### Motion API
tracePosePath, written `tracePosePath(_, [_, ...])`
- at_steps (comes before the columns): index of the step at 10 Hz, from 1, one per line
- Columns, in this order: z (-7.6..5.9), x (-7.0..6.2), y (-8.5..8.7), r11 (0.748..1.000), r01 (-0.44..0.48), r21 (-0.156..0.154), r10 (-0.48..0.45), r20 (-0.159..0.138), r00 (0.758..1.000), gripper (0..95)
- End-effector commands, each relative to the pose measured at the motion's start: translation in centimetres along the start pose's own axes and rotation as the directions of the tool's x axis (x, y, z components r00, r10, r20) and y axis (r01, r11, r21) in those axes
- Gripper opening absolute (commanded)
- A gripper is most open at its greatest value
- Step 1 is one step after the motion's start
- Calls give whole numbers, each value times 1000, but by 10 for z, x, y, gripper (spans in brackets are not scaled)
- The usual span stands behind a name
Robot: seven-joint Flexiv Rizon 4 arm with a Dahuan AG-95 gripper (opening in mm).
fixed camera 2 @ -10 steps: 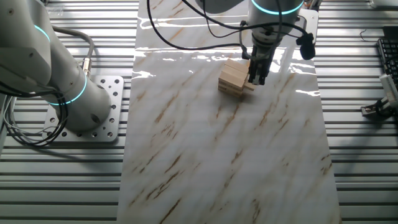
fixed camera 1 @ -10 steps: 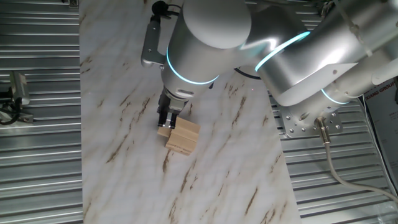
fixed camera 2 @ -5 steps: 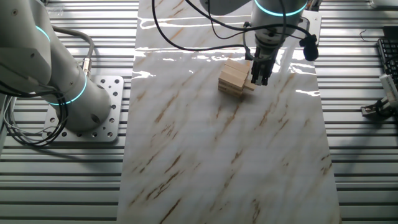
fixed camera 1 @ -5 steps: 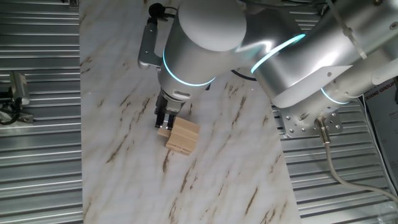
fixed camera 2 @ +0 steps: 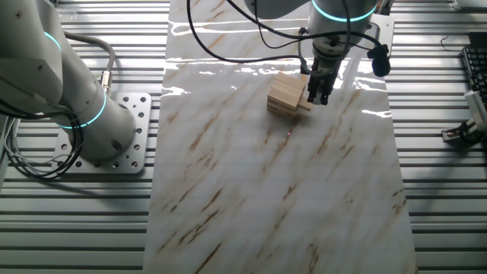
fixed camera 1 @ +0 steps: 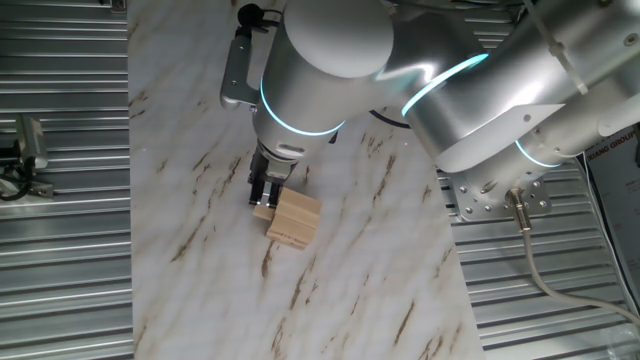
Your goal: Play Jenga
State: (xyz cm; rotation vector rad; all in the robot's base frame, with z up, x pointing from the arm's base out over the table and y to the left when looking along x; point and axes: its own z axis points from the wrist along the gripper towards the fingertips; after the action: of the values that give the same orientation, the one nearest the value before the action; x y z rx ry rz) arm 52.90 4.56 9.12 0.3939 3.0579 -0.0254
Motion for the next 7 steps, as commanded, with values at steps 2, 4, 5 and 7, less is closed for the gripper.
tracePosePath(2, [1, -1, 0, 1000, -1, -3, 1, 0, 1000, 0])
tracePosePath(4, [1, -1, 0, 1000, -1, -6, 1, -1, 1000, 0])
tracePosePath(5, [1, -1, 0, 1000, -1, -5, 1, 0, 1000, 0])
tracePosePath(7, [1, -1, 0, 1000, -1, -3, 1, -2, 1000, 0])
